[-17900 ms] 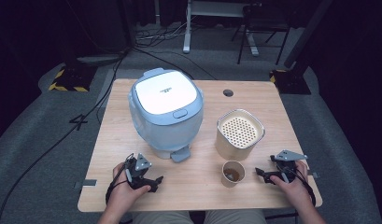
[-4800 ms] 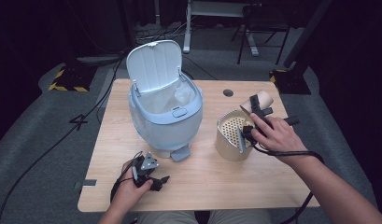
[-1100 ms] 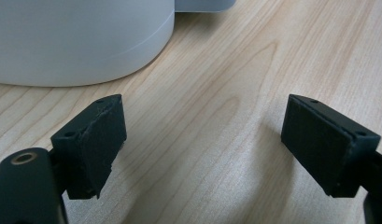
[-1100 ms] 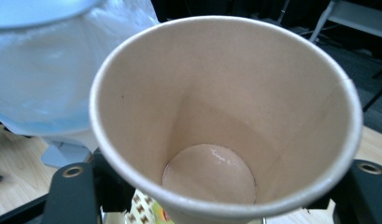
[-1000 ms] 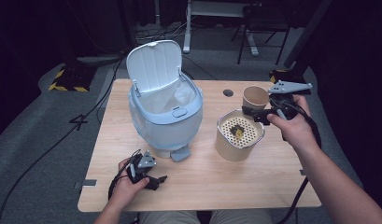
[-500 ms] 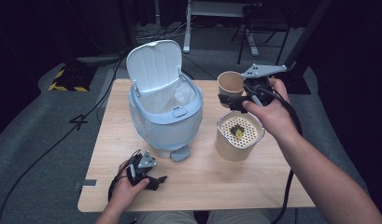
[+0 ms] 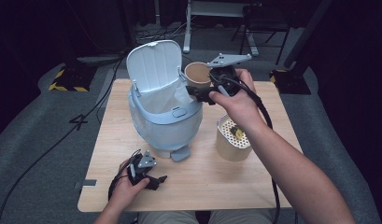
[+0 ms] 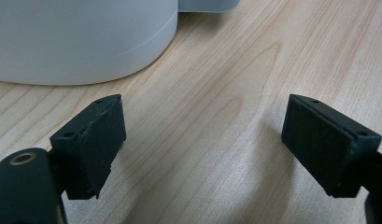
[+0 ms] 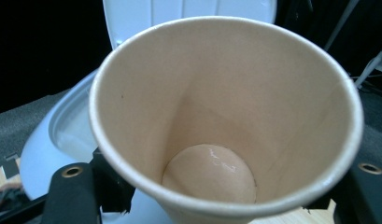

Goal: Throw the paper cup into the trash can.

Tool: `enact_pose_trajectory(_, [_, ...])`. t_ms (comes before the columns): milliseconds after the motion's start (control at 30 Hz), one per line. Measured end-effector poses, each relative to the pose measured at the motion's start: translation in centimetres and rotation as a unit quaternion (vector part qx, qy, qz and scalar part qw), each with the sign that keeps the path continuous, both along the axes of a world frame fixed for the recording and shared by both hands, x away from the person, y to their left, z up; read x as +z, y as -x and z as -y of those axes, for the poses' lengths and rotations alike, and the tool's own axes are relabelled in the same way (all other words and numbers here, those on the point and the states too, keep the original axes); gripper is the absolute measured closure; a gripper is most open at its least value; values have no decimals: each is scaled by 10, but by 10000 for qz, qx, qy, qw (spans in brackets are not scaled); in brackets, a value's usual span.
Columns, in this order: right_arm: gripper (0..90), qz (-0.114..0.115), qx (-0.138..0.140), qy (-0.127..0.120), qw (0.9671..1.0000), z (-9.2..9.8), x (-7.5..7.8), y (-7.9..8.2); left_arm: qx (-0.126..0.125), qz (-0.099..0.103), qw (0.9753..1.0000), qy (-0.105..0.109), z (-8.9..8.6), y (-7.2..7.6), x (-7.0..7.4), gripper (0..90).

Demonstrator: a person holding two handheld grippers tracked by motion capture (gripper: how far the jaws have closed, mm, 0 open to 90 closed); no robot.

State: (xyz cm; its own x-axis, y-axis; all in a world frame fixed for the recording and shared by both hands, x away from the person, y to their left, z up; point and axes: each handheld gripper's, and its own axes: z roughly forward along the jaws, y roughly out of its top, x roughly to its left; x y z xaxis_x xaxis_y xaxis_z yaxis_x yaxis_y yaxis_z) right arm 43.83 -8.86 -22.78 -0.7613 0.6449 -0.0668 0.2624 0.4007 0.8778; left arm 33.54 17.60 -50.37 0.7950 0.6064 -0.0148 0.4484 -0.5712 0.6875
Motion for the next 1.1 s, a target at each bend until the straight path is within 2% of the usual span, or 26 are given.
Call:
enact_pose_trajectory(67, [296, 5, 41, -87, 10000, -9, 0, -3, 16, -1, 10000, -6, 0, 0, 0, 144])
enact_pose_trajectory(300, [294, 28, 201, -82, 9998, -37, -7, -7, 44, 2, 10000, -8, 1, 1, 0, 143])
enact_pose_trajectory(467, [291, -105, 244, -98, 9996, -52, -15, -13, 46, 5, 10000, -8, 1, 1, 0, 143])
enact_pose_trajectory(667, [289, -338, 240, -105, 9991, -61, -24, -22, 35, -11, 10000, -20, 1, 1, 0, 143])
enact_pose_trajectory(767, [289, -409, 243, -69, 9988, -63, -27, -25, 42, -29, 10000, -1, 1, 1, 0, 143])
enact_pose_trajectory(833, [287, -450, 292, 78, 9985, -65, -29, -27, 41, -31, 10000, 0, 1, 1, 0, 144])
enact_pose_trajectory(900, [283, -657, 416, 226, 9967, -67, -32, -29, 40, -30, 10000, 0, 1, 1, 0, 143])
enact_pose_trajectory(933, [277, -675, 414, 253, 9965, -68, -33, -29, 43, -29, 10000, 0, 1, 1, 0, 144])
enact_pose_trajectory(967, [230, -610, 441, 314, 9967, -68, -34, -29, 50, -31, 10000, 3, 1, 1, 0, 143])
enact_pose_trajectory(1000, [124, -427, 520, 425, 9968, -68, -34, -29, 43, -25, 10000, -2, 1, 1, 0, 143])
enact_pose_trajectory(1033, [69, -315, 575, 482, 9967, -68, -34, -29, 41, -31, 10000, 3, 1, 1, 0, 143])
enact_pose_trajectory(1067, [61, -163, 631, 438, 9969, -69, -33, -29, 41, -29, 10000, 0, 1, 1, 0, 143])
enact_pose_trajectory(1100, [110, -172, 580, 261, 9978, -69, -32, -28, 42, -29, 10000, 1, 1, 1, 0, 143])
